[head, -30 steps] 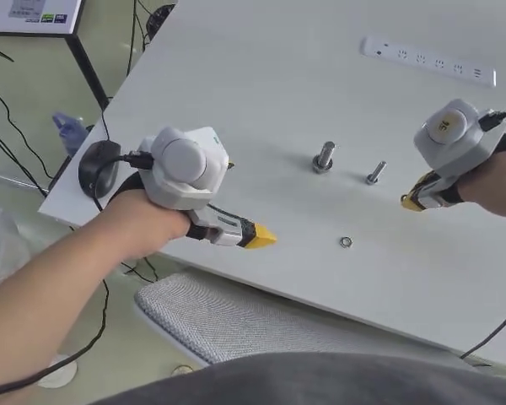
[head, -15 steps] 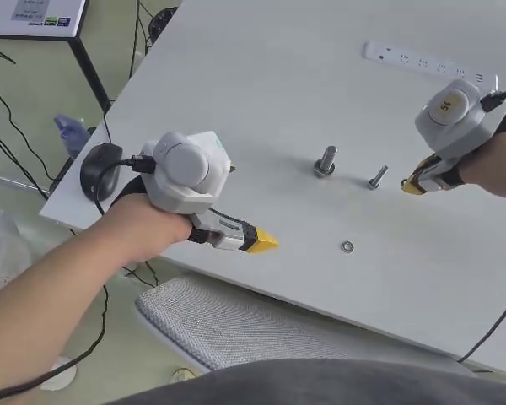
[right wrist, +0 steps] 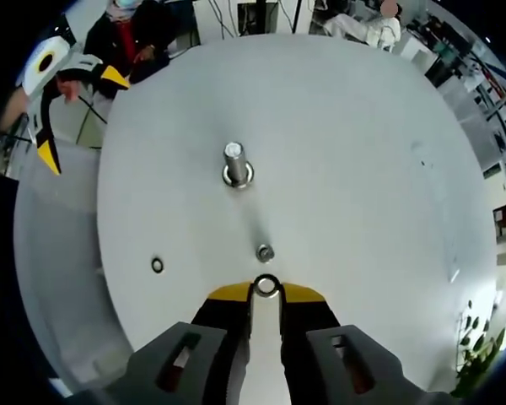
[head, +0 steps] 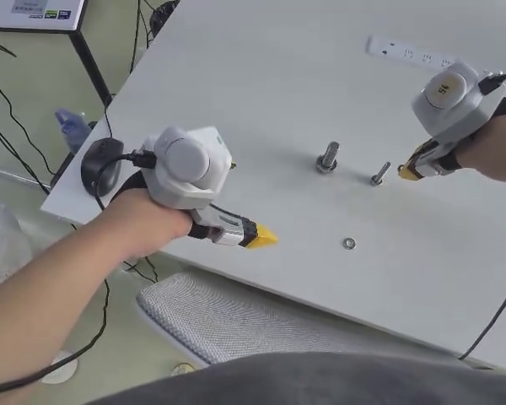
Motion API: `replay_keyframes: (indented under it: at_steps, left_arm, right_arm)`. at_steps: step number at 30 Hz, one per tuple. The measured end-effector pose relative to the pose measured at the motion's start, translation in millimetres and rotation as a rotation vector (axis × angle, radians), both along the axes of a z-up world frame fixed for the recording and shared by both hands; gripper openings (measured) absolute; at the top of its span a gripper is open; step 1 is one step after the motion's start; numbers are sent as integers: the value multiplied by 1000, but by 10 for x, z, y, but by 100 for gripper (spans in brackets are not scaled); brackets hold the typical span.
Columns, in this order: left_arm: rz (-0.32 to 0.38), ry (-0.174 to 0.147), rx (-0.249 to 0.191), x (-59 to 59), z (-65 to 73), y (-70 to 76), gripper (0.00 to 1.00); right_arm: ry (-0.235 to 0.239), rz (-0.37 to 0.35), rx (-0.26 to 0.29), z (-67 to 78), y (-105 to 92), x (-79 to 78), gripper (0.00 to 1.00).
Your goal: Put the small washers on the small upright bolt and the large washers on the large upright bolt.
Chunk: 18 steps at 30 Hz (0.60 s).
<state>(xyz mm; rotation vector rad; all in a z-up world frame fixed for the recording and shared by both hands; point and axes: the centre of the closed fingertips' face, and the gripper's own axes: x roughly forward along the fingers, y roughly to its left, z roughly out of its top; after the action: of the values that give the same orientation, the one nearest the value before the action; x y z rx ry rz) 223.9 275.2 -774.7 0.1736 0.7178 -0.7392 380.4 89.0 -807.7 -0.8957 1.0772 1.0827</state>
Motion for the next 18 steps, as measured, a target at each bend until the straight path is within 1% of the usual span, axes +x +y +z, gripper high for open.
replay_keyframes:
  at_steps: [3,5,10,12,15,18]
  left_arm:
    - [0,2,2,1,-8,4,82]
    - [1,2,2,4,-7,5,82]
    - [5,5,2,6,-12,8,82]
    - [6,3,3,8,-10,17,82]
    - [12,4,1,9,-6,35,82]
    - [15,6,2,8,-6,54,82]
  right_arm:
    - [-2,10,3,24,71,-13,12]
    - [-1,15,4,5,91,29,12]
    - [-12,30,11,16,139,54,12]
    - [-6,25,17,11,167,61,12]
    - [-6,33,8,-33,188,93,12]
    - [-4,34,7,-13,202,86,12]
